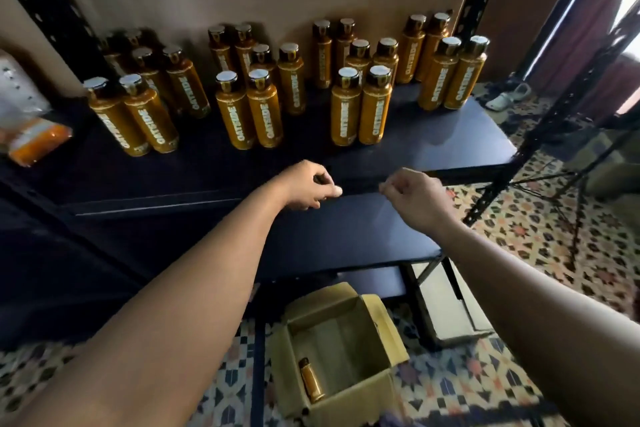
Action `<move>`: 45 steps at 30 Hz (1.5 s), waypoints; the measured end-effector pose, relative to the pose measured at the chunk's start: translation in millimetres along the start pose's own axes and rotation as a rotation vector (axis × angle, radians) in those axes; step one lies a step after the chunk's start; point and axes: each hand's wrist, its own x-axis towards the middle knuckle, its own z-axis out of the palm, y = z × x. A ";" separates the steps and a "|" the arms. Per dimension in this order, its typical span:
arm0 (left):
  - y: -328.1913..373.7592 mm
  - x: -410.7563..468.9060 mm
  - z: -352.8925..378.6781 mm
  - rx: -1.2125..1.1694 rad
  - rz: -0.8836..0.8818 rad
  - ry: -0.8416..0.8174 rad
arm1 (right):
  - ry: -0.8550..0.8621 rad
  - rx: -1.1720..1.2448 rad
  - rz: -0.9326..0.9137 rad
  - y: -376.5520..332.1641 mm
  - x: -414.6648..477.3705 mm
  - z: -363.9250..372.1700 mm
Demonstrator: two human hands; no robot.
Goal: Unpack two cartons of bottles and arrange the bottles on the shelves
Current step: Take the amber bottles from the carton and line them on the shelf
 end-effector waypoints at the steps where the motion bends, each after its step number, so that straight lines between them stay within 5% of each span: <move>1: -10.1 -7.8 12.1 0.009 -0.013 -0.036 | -0.020 -0.026 -0.002 6.5 -13.3 10.7; 4: -44.9 -29.5 53.3 0.058 -0.073 -0.103 | -0.200 -0.052 -0.009 27.5 -48.5 40.0; 11: -125.5 -89.5 162.1 0.018 -0.346 -0.150 | -1.001 -0.274 -0.055 93.5 -103.4 98.7; 15: -170.8 -120.2 246.0 -0.097 -0.533 -0.226 | -1.175 -0.269 -0.030 144.7 -139.7 134.6; 27: -392.4 -35.7 439.1 -0.213 -0.671 -0.363 | -0.993 -0.153 0.196 330.8 -153.3 359.2; 34: -543.8 103.9 542.8 -0.173 -0.651 -0.138 | -0.566 -0.309 0.165 454.8 -121.5 504.3; 45: -627.4 171.5 640.1 0.205 -0.810 0.197 | -0.135 0.003 0.219 501.7 -133.5 537.9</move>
